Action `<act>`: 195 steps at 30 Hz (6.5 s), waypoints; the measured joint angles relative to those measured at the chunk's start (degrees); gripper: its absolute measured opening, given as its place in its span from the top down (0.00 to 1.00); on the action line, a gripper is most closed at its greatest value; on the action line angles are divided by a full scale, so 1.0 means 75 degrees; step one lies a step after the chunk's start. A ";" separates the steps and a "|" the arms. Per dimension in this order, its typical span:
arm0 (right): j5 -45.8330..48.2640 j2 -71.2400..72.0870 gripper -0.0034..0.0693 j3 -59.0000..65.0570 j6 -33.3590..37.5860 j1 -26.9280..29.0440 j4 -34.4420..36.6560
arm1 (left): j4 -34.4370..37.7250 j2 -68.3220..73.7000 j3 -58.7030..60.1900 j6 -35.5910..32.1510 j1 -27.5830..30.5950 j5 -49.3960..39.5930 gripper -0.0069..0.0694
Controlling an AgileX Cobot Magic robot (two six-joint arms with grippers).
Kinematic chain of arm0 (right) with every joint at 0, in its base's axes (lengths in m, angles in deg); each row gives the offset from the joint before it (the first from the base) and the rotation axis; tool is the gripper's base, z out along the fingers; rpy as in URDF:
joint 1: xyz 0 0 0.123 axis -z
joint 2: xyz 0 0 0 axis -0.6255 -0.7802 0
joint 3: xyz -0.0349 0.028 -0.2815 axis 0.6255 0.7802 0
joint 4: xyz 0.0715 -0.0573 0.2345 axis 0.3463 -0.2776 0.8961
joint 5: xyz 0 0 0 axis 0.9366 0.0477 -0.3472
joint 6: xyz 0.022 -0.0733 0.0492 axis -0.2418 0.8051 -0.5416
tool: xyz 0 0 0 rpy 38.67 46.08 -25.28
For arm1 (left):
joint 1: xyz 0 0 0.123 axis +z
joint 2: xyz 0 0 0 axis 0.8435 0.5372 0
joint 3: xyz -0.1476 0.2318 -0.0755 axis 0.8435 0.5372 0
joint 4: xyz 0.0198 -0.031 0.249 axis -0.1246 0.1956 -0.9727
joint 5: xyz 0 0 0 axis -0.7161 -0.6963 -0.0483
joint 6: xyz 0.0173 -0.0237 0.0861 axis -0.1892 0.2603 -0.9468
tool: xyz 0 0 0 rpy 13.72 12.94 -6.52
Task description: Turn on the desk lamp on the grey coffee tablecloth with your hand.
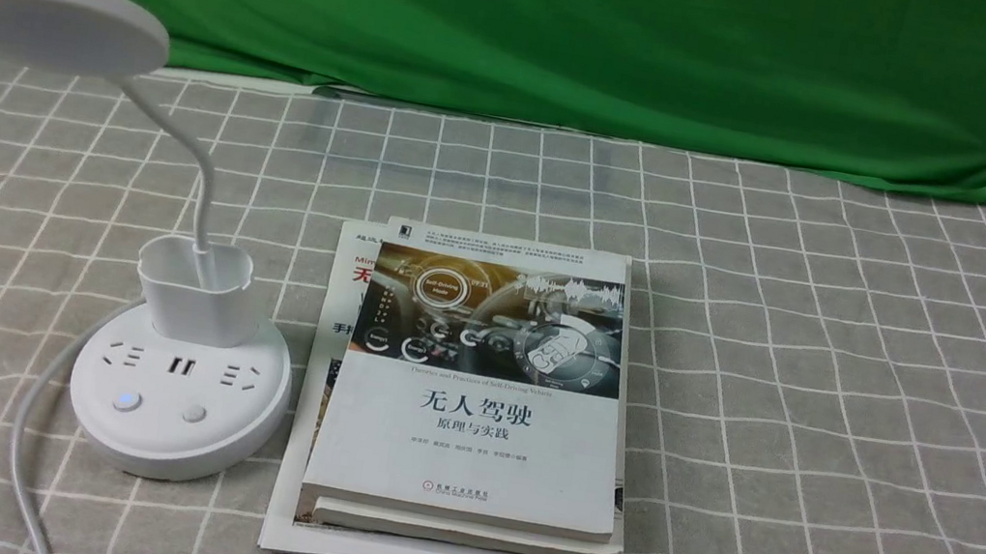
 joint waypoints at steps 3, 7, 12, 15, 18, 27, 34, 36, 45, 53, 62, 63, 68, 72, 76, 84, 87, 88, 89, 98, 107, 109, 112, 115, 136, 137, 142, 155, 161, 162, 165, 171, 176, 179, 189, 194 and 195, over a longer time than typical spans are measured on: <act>0.0000 0.0000 0.62 0.0000 0.0000 0.0000 0.0000 | 0.0214 0.0000 0.0000 0.0239 0.0000 0.0314 0.62; 0.0000 0.0000 0.62 0.0000 0.0000 0.0000 0.0000 | 0.0620 0.0000 0.0000 0.0764 0.0000 0.1170 0.62; 0.0000 0.0000 0.62 0.0000 0.0000 0.0000 0.0000 | 0.0703 0.0013 -0.0174 0.1099 0.0000 0.1127 0.61; 0.0000 0.0000 0.62 0.0000 0.0000 0.0000 0.0000 | 0.0727 0.0376 -0.1062 0.1256 0.0000 0.0428 0.60; 0.0000 0.0000 0.62 0.0000 0.0000 0.0000 0.0000 | 0.0646 0.1018 -0.2250 0.1201 0.0000 -0.0631 0.60; 0.0002 0.0000 0.62 0.0000 0.0000 0.0000 0.0000 | -0.0139 0.3318 -0.3594 0.1117 0.0000 -0.3584 0.60; 0.0002 0.0000 0.62 0.0000 0.0000 0.0000 0.0000 | 0.0225 0.4939 -0.3603 0.1388 0.0000 -0.3040 0.60; 0.0002 0.0000 0.62 0.0000 0.0000 0.0000 0.0000 | 0.0374 0.5449 -0.3619 0.1402 0.0000 -0.3053 0.60; 0.0002 0.0000 0.62 0.0000 0.0000 0.0000 0.0000 | 0.2388 0.7725 -0.4172 -0.1247 0.0000 -0.4349 0.84; -0.0005 0.0000 0.62 0.0000 0.0000 0.0000 0.0000 | 0.2107 0.8758 -0.4776 -0.1331 -0.0333 -0.4539 0.90; 0.0003 0.0000 0.62 0.0000 0.0000 0.0000 0.0000 | 0.0570 1.0168 -0.5530 0.0411 -0.1031 -0.4380 0.90; 0.0003 0.0000 0.62 0.0000 0.0000 0.0000 0.0000 | 0.0570 1.0195 -0.5548 0.0452 -0.1031 -0.4367 0.90; 0.0003 0.0000 0.62 0.0000 0.0000 0.0000 0.0000 | 0.0577 1.0743 -0.5602 0.0452 -0.1051 -0.3965 0.90; 0.0003 0.0000 0.62 0.0000 0.0000 0.0000 0.0000 | 0.0553 1.0944 -0.5602 0.0452 -0.1051 -0.3509 0.90; 0.0003 0.0000 0.62 0.0000 0.0000 0.0000 0.0000 | 0.0442 1.1048 -0.5616 0.0452 -0.1051 -0.3145 0.90; 0.0011 0.0000 0.62 0.0000 0.0000 0.0000 0.0000 | 0.0421 1.1367 -0.5546 0.0402 -0.1051 -0.3071 0.90; 0.0003 0.0000 0.62 0.0000 0.0000 0.0000 0.0000 | 0.0421 1.1552 -0.5468 0.0402 -0.1051 -0.3060 0.90; 0.0003 0.0000 0.62 0.0000 0.0000 0.0000 0.0000 | 0.0421 1.1562 -0.5467 0.0402 -0.1051 -0.3060 0.90; 0.0003 0.0000 0.62 0.0000 0.0000 0.0000 0.0000 | 0.0421 1.1589 -0.5461 0.0402 -0.1051 -0.3040 0.90; 0.0003 0.0000 0.62 0.0000 0.0000 0.0000 0.0000 | 0.0421 1.1589 -0.5461 0.0402 -0.1051 -0.2895 0.90; 0.0003 0.0000 0.62 0.0000 0.0000 0.0000 0.0000 | 0.0421 1.1589 -0.5461 0.0452 -0.1051 -0.2691 0.90; 0.0003 0.0000 0.62 0.0000 0.0000 0.0000 0.0000 | 0.0421 1.1589 -0.5452 0.0452 -0.1051 -0.2691 0.90; -0.0004 0.0000 0.62 0.0000 0.0000 0.0000 0.0000 | 0.0421 1.1589 -0.5358 0.0452 -0.1051 -0.2653 0.90; -0.0004 0.0000 0.62 0.0000 0.0000 0.0000 0.0000 | 0.0421 1.1582 -0.5211 0.0452 -0.1051 -0.2382 0.90; 0.0005 0.0000 0.62 0.0000 0.0000 0.0000 0.0000 | 0.0325 1.1560 -0.5047 0.0452 -0.1051 -0.2085 0.90; 0.0005 0.0000 0.62 0.0000 0.0000 0.0000 0.0000 | 0.0269 1.1560 -0.5047 0.0452 -0.1051 -0.2085 0.90; 0.0005 0.0000 0.62 0.0000 0.0000 0.0000 0.0000 | 0.0226 1.1560 -0.5047 0.0452 -0.1051 -0.2108 0.90; 0.0005 0.0000 0.62 0.0000 0.0000 0.0000 0.0000 | 0.0197 1.1560 -0.5047 0.0452 -0.1119 -0.2108 0.90; 0.0005 0.0000 0.62 0.0000 0.0000 0.0000 0.0000 | 0.0188 1.1560 -0.5047 0.0452 -0.1306 -0.2108 0.90; 0.0005 0.0000 0.62 0.0000 0.0000 0.0000 0.0000 | 0.0188 1.1560 -0.5047 0.0452 -0.1306 -0.2108 0.90; 0.0005 0.0000 0.62 0.0000 0.0000 0.0000 0.0000 | 0.0170 1.1560 -0.5047 0.0452 -0.1314 -0.2108 0.90; 0.0005 0.0000 0.62 0.0000 0.0000 0.0000 0.0000 | 0.0163 1.1570 -0.5034 0.0452 -0.1314 -0.2101 0.90; 0.0003 0.0000 0.62 0.0000 0.0000 0.0000 0.0000 | 0.0208 1.1796 -0.5017 0.0452 -0.1314 -0.1919 0.90; 0.0003 0.0000 0.62 0.0000 0.0000 0.0000 0.0000 | 0.0250 1.1946 -0.5065 0.0452 -0.1321 -0.1656 0.90; 0.0003 0.0000 0.62 0.0000 0.0000 0.0000 0.0000 | 0.0216 1.1690 -0.5333 0.0452 -0.1321 -0.2362 0.90; 0.0003 0.0000 0.62 0.0000 0.0000 0.0000 0.0000 | 0.0216 1.1087 -0.5268 0.0378 -0.1321 -0.2645 0.90; 0.0003 0.0000 0.62 0.0000 0.0000 0.0000 0.0000 | 0.0216 1.0902 -0.5250 0.0376 -0.1329 -0.2645 0.90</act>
